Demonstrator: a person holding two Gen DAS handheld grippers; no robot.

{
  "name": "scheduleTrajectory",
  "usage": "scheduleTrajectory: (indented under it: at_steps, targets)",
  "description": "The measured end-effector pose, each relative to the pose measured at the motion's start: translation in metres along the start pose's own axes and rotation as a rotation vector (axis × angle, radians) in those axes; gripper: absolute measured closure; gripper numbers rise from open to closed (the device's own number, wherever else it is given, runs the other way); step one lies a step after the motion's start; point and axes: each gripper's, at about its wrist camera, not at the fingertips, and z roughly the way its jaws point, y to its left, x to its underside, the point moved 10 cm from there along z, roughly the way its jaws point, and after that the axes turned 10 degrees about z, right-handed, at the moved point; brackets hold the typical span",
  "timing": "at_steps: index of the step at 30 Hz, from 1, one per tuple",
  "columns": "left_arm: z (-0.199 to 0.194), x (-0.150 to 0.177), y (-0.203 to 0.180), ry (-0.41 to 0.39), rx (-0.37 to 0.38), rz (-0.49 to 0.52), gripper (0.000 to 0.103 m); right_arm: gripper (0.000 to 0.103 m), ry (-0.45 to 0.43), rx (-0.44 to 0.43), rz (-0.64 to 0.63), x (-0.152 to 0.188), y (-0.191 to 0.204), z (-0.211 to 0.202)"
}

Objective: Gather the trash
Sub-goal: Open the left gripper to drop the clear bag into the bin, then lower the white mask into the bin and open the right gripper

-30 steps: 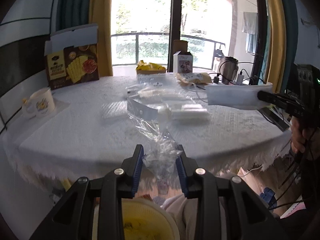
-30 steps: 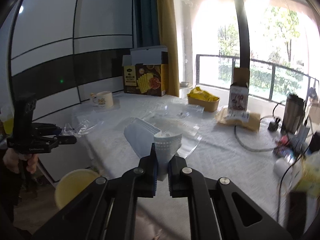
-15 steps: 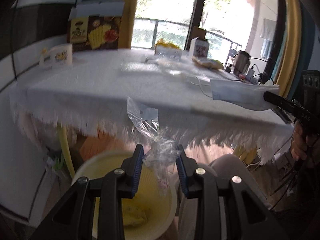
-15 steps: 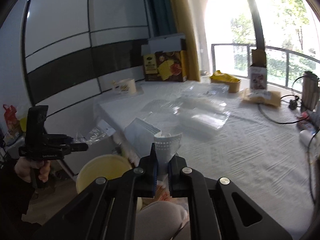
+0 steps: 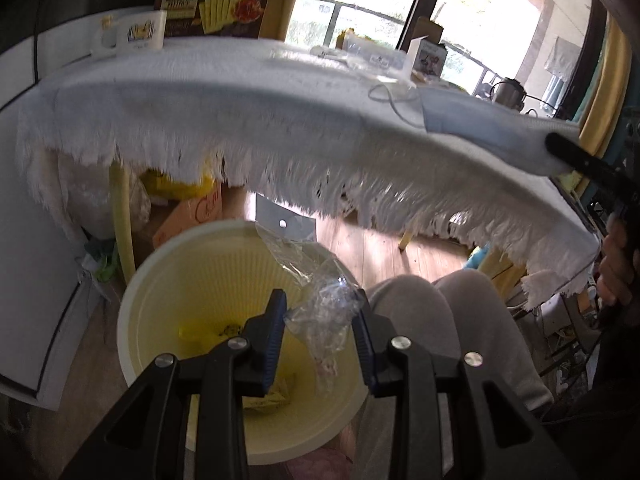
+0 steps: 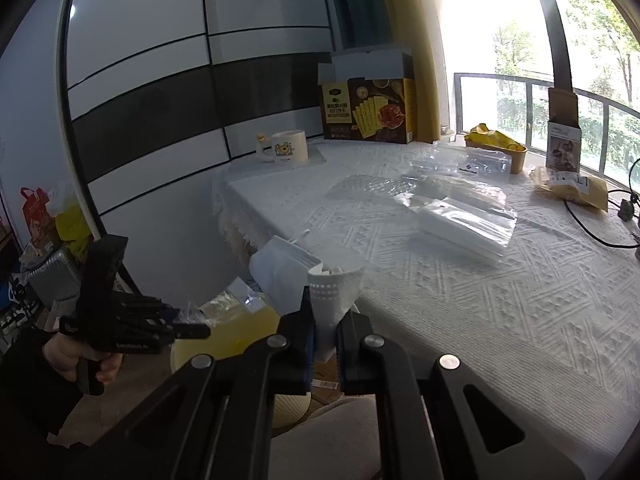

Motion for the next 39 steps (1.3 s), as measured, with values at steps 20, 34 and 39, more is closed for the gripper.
scheduleTrajectory:
  at_steps: [20,34,39]
  targets:
    - [-0.021,0.016,0.061,-0.060,-0.045,-0.136,0.040,0.095,0.121,-0.005,-0.067,0.017,0.038,0.068]
    - [-0.051,0.027,0.110,-0.101,-0.127,-0.210,0.040,0.095,0.258,0.031,-0.143,0.052,0.063,0.118]
    - [-0.050,0.028,0.109,-0.098,-0.133,-0.215,0.040,0.089,0.286,0.041,-0.159,0.061,0.067,0.121]
